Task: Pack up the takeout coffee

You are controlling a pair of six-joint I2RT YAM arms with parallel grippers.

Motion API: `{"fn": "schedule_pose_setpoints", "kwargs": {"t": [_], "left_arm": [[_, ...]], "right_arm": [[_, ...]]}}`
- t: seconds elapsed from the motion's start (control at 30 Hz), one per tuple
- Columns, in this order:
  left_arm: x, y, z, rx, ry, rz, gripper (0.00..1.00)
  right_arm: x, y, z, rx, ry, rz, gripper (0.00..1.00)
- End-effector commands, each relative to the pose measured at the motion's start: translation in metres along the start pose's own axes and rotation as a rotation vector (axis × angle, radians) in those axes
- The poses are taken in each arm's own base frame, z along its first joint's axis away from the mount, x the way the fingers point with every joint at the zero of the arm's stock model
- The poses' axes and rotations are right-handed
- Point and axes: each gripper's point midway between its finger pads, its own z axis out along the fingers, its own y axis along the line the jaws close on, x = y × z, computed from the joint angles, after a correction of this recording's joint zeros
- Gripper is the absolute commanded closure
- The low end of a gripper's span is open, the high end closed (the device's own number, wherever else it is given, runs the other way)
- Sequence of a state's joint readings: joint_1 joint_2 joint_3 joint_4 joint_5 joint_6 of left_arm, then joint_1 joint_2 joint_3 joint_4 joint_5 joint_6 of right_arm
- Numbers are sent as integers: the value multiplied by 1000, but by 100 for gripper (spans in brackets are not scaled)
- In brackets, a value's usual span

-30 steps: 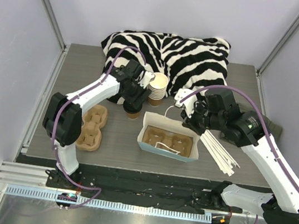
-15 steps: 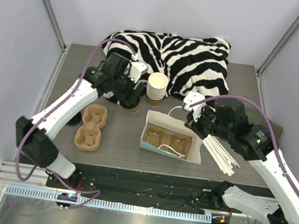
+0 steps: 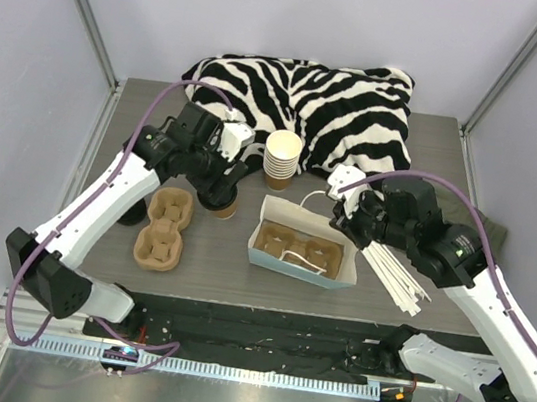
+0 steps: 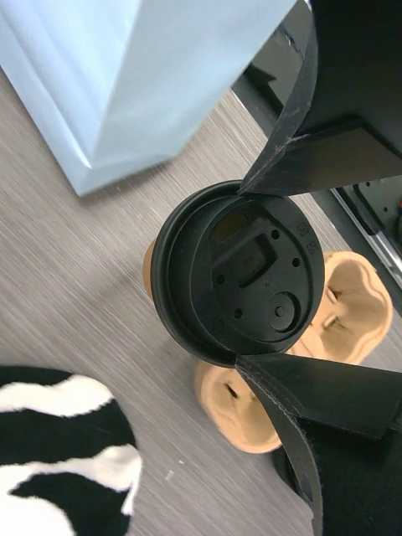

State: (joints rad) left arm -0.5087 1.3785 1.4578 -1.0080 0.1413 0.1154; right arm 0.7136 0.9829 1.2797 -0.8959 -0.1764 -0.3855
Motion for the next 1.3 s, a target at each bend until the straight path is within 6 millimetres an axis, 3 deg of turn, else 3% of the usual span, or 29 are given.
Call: {"fn": "schedule_pose_setpoints", "kwargs": {"t": [0.0,0.2,0.37,0.47,0.77,0.93,1.03,1.2,1.27], "left_arm": [[10,11,8,-67,54,35,69],[10,10,30,-60,32,40,70],[-21,-6,1,13,-143,55,72],[-48,-17,-38,39,-306,83,72],[-88,-59,-146,188,-562,149,72],[-100,-86,-184,299,-642,221,72],[-102,-99,-189,343,-651,258,72],[-95,-135,-170,421,-585,335,73],[-98,-140,-160,399,-570,340,73]], "right_arm": [[-11,-3,2,13,-37,5,99],[-12,-6,5,17,-25,-1,99],[-10,-10,0,49,-22,-6,99],[-13,-19,-5,106,-53,-20,99],[-21,-21,-19,132,-82,7,99],[-27,-17,-15,106,-87,62,99],[-26,-15,-12,93,-76,83,99],[-27,-13,-8,80,-72,126,99],[-30,-11,-8,75,-77,142,99]]}}
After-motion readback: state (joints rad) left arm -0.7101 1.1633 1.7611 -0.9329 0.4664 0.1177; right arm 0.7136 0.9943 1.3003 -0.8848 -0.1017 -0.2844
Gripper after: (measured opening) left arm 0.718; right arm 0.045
